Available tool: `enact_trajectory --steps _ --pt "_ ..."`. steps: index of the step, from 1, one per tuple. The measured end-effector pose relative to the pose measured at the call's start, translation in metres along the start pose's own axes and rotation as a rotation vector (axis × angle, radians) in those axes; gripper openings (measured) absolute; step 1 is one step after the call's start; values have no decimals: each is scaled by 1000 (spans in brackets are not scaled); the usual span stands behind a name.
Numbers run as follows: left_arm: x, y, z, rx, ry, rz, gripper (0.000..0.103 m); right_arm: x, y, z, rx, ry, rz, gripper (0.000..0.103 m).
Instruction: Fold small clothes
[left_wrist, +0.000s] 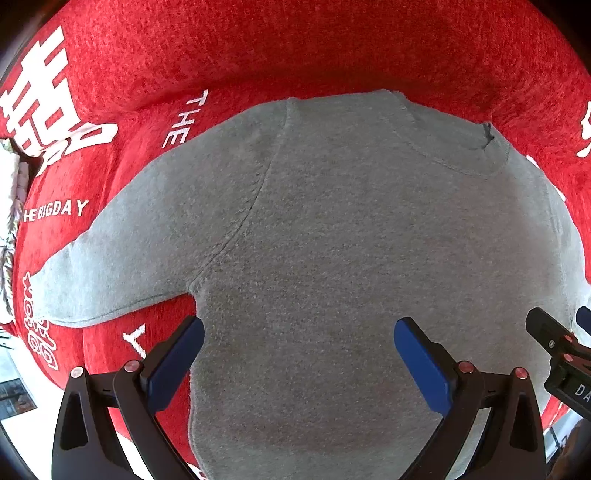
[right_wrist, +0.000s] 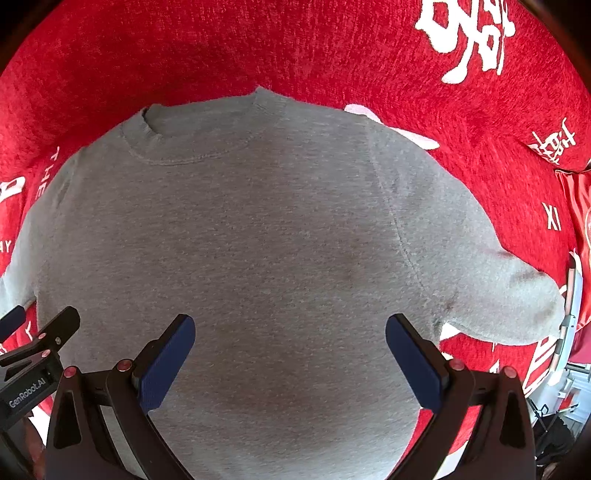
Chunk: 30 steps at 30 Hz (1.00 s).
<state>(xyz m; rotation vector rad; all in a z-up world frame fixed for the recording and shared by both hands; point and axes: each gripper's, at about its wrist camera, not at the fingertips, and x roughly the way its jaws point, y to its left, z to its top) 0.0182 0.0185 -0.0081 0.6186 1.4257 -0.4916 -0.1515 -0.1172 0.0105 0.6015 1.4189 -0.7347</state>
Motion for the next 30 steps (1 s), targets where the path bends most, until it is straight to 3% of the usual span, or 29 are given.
enact_trajectory --steps 6,14,30 --pt "-2 1 -3 11 -20 0 103 0 1 -2 -4 2 -18 103" --pt "-7 -4 -8 22 16 29 103 -1 4 -6 -2 -24 -28 103" --pt "-10 -2 -14 15 -35 -27 103 -7 3 -14 -4 -22 -20 103"
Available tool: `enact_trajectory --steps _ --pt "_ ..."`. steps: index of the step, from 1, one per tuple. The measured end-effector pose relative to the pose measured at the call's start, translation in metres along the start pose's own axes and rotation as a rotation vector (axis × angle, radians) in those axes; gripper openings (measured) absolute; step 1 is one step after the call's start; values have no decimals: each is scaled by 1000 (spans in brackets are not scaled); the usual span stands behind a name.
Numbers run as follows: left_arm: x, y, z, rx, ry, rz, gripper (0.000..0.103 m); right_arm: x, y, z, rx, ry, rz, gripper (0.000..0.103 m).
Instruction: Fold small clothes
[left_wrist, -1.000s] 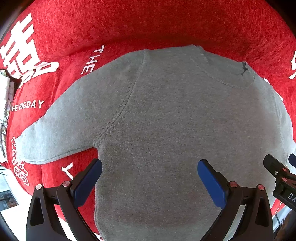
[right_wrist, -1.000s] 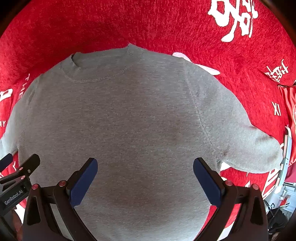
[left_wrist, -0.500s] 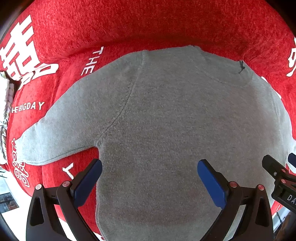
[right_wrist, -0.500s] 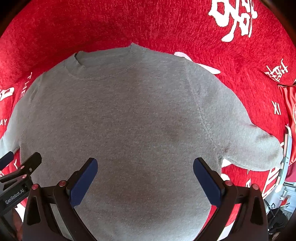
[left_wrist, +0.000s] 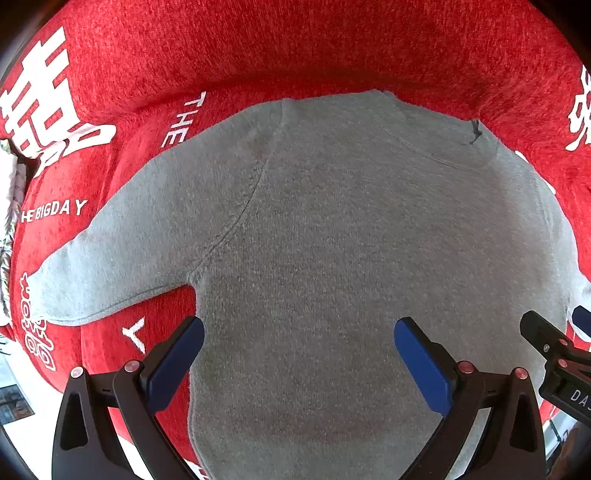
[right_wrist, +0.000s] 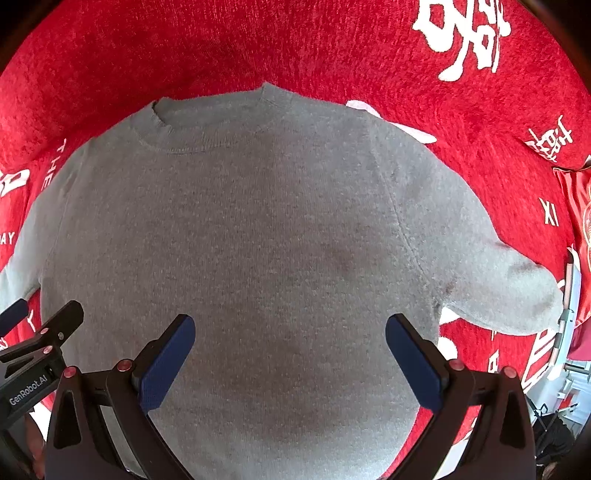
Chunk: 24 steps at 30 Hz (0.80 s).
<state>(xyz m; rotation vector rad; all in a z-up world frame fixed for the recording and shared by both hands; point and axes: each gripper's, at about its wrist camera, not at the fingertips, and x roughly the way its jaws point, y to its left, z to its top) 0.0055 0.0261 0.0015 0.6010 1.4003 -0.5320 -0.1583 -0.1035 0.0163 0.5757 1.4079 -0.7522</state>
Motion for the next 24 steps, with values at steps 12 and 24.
enact_trajectory --steps 12,24 --pt "0 11 -6 -25 -3 -25 103 -9 9 5 -8 11 -18 103" --pt "9 65 -14 -113 -14 -77 103 -20 45 2 -63 -34 12 103"
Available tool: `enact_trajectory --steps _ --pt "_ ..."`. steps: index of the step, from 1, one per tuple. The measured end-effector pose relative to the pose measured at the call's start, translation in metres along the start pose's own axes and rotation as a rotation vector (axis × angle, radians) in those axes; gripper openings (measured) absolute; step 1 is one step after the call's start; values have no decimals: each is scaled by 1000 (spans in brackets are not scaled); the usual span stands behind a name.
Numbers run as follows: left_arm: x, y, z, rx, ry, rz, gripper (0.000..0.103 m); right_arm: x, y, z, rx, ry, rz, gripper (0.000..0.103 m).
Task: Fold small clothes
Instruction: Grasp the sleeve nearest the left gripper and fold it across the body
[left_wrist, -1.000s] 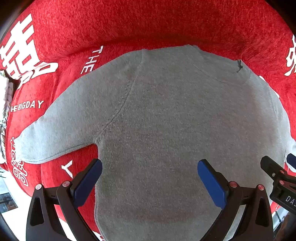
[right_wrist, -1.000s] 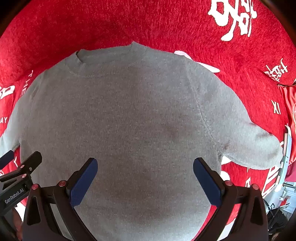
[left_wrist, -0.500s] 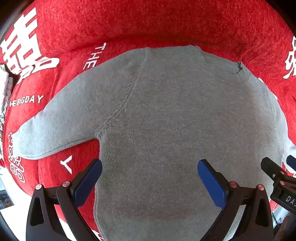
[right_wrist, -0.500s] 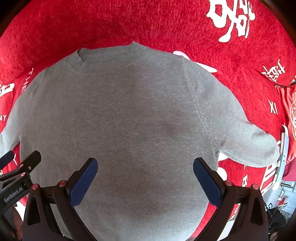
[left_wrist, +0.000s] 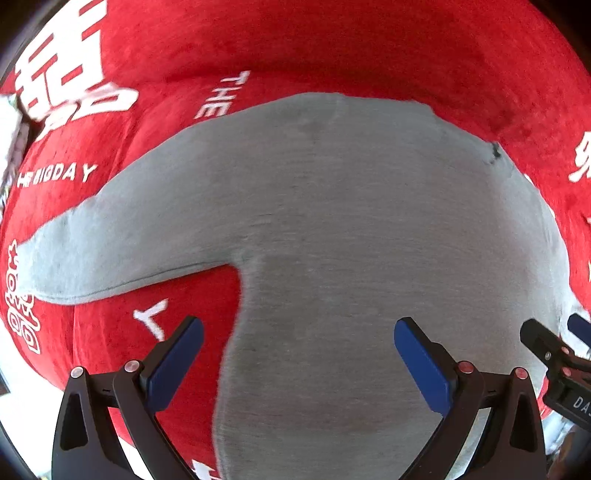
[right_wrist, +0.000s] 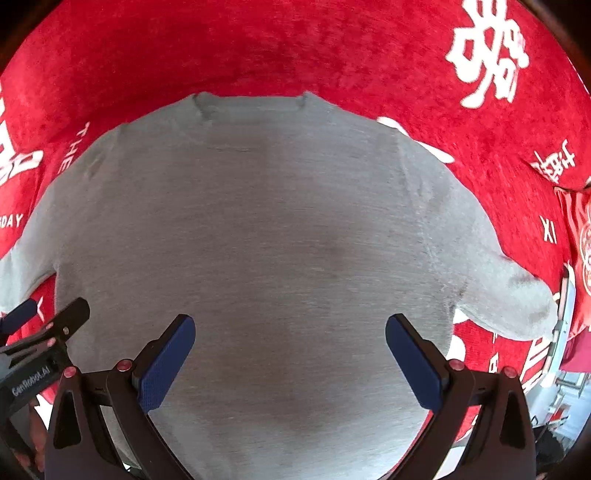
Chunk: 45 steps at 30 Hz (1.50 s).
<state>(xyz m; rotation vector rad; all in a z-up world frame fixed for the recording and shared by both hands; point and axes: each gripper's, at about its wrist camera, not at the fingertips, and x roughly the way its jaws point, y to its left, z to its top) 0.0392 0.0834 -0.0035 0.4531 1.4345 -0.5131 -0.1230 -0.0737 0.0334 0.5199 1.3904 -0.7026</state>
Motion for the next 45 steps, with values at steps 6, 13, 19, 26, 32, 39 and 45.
enact_trajectory --steps 6,13,19,26,32,39,45 --pt "-2 76 -8 -150 -79 -26 103 -5 40 -2 -68 -11 25 103" --pt "15 213 -36 -459 -132 -70 103 -1 89 -4 -151 28 25 103" --pt "43 279 -52 -644 -134 -182 103 6 125 -11 -211 61 40 103" --pt "60 284 -43 -687 -162 -300 103 5 152 -13 -254 68 45 103" --pt "50 288 -33 -681 -218 -274 42 -2 158 -12 -264 54 54 103" --pt "30 277 -18 -562 -296 -249 9 -4 148 -15 -236 63 82 103" --pt "-34 218 15 -297 -442 -193 9 -7 124 -17 -163 51 129 103"
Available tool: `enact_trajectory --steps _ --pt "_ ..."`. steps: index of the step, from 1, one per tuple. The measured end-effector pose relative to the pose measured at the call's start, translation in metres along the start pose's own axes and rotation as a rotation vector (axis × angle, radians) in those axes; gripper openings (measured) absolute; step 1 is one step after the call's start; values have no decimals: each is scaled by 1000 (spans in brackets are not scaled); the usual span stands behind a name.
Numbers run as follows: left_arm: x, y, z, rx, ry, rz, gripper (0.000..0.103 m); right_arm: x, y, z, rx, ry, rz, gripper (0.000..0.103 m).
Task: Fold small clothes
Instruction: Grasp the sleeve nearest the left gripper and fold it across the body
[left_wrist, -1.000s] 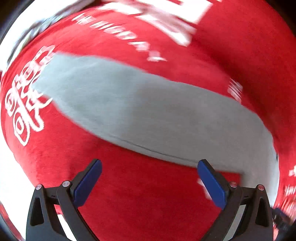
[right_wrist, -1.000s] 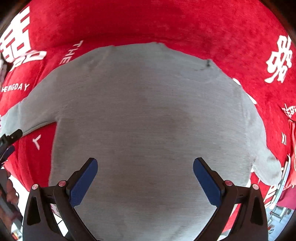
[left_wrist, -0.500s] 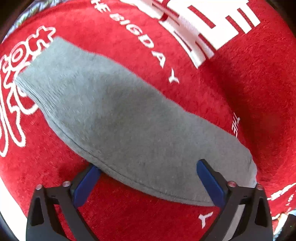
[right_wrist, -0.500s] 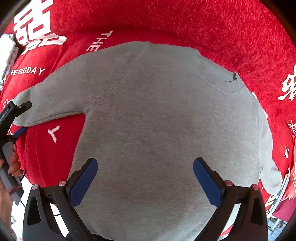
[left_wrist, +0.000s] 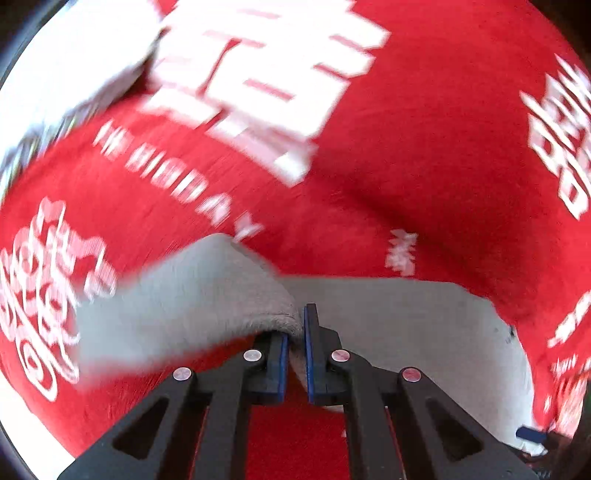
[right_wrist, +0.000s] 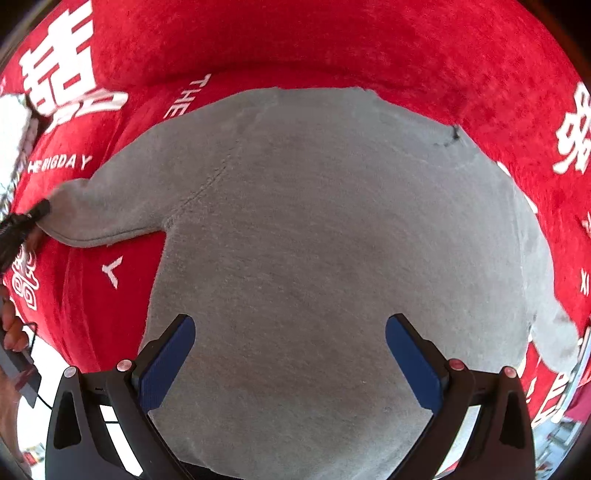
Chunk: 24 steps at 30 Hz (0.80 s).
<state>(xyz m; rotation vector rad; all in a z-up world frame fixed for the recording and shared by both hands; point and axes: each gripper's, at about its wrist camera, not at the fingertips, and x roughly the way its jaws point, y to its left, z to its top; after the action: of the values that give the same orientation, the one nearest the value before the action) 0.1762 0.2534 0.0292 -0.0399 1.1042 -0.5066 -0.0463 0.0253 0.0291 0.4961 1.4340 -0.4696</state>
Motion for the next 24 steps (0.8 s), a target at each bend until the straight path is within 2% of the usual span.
enact_trajectory --steps 4,8,10,13,17,20,22,24 --pt "-18 -67 13 181 -50 -80 9 -10 -29 -5 77 -33 30 103" --pt "-21 -158 5 376 -55 -194 9 -23 -65 -11 155 -82 48 103" --pt "-17 -203 -6 461 -39 -248 9 -29 -90 -16 209 -105 61 103" --pt "4 -267 -38 565 46 -317 9 -33 -126 -22 292 -129 69 103" --pt "45 -318 -83 694 163 -315 9 -25 -172 -36 404 -122 103 103" --pt "70 -335 -116 760 246 -283 9 -11 -204 -52 486 -109 140 103" --pt "78 -335 -127 769 277 -251 9 -3 -221 -61 516 -100 155 103" --pt "80 -326 -131 735 314 -214 9 1 -228 -65 531 -97 184 103"
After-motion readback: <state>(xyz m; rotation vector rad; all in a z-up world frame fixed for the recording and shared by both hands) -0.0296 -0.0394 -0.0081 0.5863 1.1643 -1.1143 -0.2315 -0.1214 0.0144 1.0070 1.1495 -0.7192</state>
